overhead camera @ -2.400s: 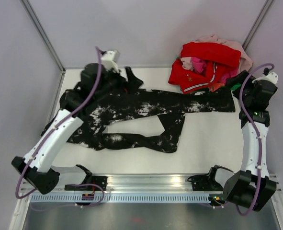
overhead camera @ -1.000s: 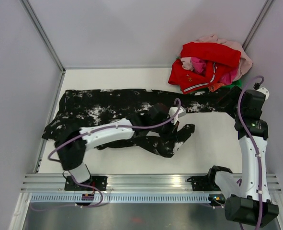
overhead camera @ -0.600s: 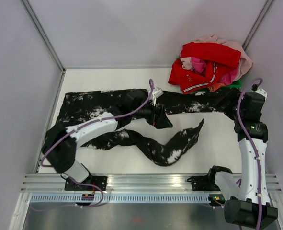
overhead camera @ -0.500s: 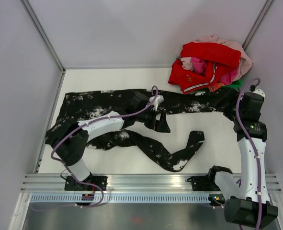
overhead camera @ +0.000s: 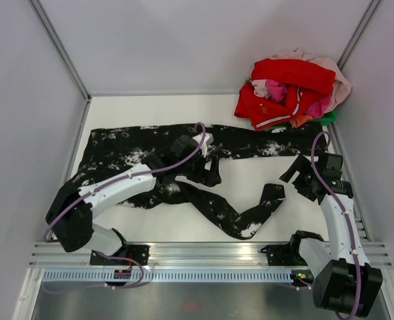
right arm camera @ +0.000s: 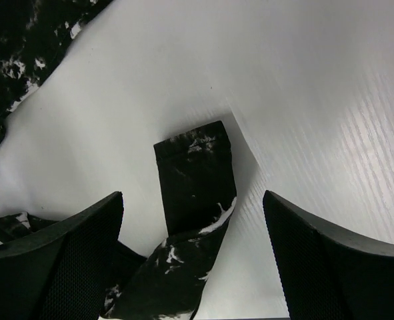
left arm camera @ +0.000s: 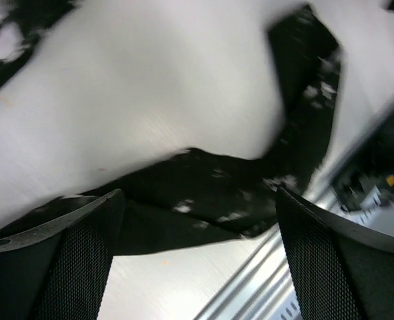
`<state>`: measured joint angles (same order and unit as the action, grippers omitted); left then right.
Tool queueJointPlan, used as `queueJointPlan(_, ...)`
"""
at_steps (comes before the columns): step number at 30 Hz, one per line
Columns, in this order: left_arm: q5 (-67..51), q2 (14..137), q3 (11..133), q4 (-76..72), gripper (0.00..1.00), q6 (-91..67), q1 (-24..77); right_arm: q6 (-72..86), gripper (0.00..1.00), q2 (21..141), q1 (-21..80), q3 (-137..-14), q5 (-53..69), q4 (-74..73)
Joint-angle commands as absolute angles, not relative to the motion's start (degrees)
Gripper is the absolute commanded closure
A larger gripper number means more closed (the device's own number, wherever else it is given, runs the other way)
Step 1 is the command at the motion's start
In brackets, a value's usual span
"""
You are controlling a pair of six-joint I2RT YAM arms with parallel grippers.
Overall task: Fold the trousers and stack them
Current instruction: Flatten the trousers out
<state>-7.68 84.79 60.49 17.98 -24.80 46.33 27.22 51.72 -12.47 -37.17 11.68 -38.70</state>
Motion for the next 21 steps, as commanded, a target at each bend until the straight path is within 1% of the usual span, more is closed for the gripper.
queueJointPlan(1,-14.5,79.98,58.44,10.9,0.02,-16.2,52.54,28.12,0.08,52.29,-12.22,-38.93,9.85,-36.82)
queueJointPlan(2,-16.76,82.5,60.36,10.64,0.02,-15.48,54.91,28.73,0.08,52.64,-12.22,-40.59,8.8,-37.09)
queueJointPlan(4,-18.36,86.38,63.87,9.41,0.02,-14.68,56.59,30.4,0.06,54.13,-12.22,-42.79,5.99,-38.58)
queueJointPlan(5,-18.37,90.92,65.2,8.97,0.02,-14.33,58.52,31.19,0.06,54.49,-12.22,-45.15,4.93,-39.72)
queueJointPlan(7,-16.8,95.86,68.36,8.88,0.01,-12.23,60.63,33.39,0.02,55.63,-12.39,-48.15,2.12,-41.39)
queueJointPlan(10,-13.19,105.62,77.22,8.96,0.01,-10.73,64.5,36.56,0.02,56.25,-13.71,-55.79,1.84,-43.94)
queueJointPlan(12,-11.87,112.28,80.75,9.05,0.01,-10.98,66.53,37.7,0.02,56.25,-14.41,-61.42,2.37,-43.86)
queueJointPlan(14,-10.29,115.82,85.58,9.84,0.01,-11.86,68.11,38.32,0.02,56.42,-14.59,-65.54,2.37,-44.03)
queueJointPlan(17,-8.44,120.05,88.68,9.76,0.02,-13.18,69.34,37.0,0.02,57.22,-14.41,-68.2,1.59,-45.7)
queueJointPlan(18,-8.0,120.67,88.94,9.67,0.04,-14.14,69.35,36.74,0.02,57.13,-14.15,-67.86,0.36,-45.79)
queueJointPlan(19,-7.82,121.46,89.21,9.41,0.18,-14.41,69.35,36.56,0.02,56.78,-14.06,-66.89,-0.87,-46.05)
queueJointPlan(20,-7.21,121.55,89.12,9.49,0.29,-14.41,69.35,36.56,0.02,56.6,-13.89,-66.45,-2.18,-46.32)
queueJointPlan(21,-6.95,121.47,88.95,9.23,0.45,-14.76,69.26,36.56,0.02,56.34,-13.89,-65.84,-2.2,-46.32)
